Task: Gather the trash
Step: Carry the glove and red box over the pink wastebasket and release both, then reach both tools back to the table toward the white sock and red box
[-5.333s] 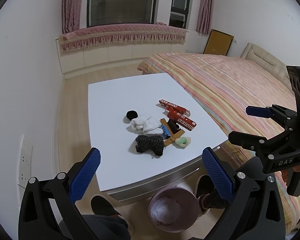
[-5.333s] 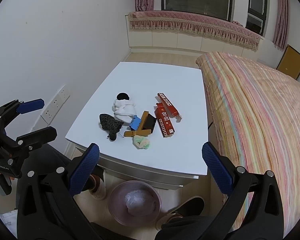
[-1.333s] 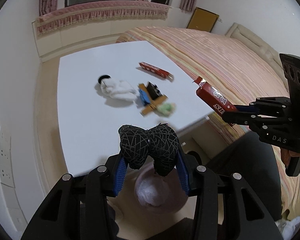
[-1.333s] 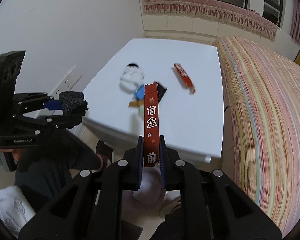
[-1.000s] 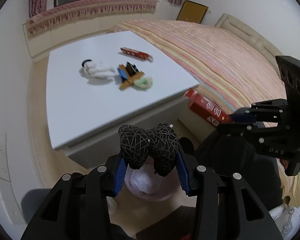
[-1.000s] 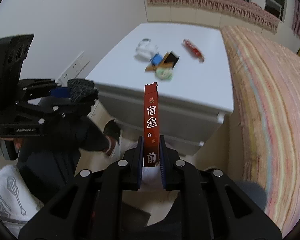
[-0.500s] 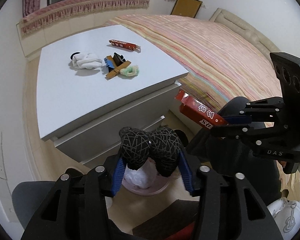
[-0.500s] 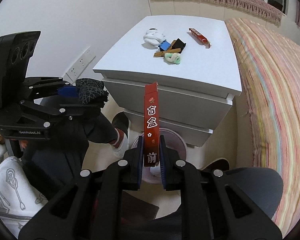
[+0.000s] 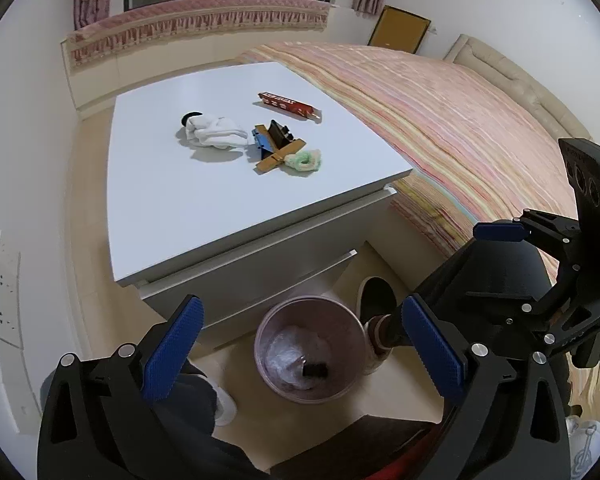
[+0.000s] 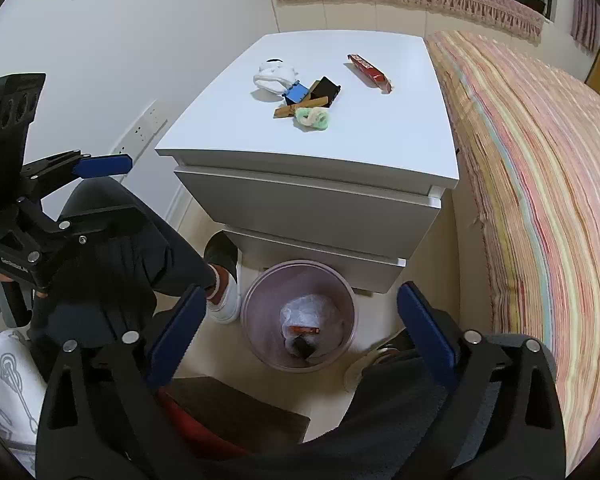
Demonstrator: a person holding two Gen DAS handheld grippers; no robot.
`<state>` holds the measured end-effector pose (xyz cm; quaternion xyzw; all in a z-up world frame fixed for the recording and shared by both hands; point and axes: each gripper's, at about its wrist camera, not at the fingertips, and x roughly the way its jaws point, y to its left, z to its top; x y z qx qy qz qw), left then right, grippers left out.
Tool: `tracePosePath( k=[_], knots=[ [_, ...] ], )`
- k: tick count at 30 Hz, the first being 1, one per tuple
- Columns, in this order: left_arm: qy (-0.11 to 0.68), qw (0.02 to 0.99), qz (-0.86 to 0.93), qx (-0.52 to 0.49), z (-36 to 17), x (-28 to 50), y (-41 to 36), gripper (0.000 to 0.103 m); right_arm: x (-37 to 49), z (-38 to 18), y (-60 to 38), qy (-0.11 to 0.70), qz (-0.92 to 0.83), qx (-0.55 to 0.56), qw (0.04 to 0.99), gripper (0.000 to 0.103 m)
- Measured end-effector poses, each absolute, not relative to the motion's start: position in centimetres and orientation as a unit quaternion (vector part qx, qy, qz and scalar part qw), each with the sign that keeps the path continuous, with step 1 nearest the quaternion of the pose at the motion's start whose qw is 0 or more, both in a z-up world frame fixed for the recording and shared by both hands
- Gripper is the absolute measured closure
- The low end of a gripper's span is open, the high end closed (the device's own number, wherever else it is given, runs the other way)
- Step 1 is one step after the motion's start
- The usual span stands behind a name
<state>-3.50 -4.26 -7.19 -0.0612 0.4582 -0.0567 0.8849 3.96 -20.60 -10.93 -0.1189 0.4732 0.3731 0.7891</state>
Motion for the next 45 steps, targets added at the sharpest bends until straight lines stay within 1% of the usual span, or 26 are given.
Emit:
tracePosePath(
  k=[7, 14, 22, 29, 39, 45],
  knots=[
    [0.454, 0.888, -0.047, -0.064, -6.7, -3.4, -3.6, 0.007, 4.0, -10.4, -20.3, 0.469, 0.375, -0.118, 0.791, 0.006],
    [0.445, 0.892, -0.043, -0.07, -5.6, -2.6, -2.7, 0.007, 5.1, -8.8, -20.1, 0.456, 0.378, -0.111, 0.798, 0.006],
    [0.428, 0.9, -0.027, -0.073, -3.6, 0.2, -0.9, 0.007, 8.1, -5.8, -19.0, 0.424, 0.379, -0.115, 0.814, 0.006],
    [0.428, 0.899, -0.014, -0.089, -3.0, 3.8, 1.1, 0.007, 12.7, -4.4, -17.1, 0.408, 0.378, -0.124, 0.822, 0.006],
    [0.451, 0.886, -0.003, -0.109, -4.2, 9.4, 3.3, 0.007, 19.4, -5.5, -14.1, 0.413, 0.374, -0.136, 0.819, 0.006],
    [0.473, 0.87, 0.007, -0.135, -6.2, 12.7, 4.4, 0.008, 22.9, -7.1, -11.9, 0.417, 0.376, -0.154, 0.813, 0.006]
  ],
)
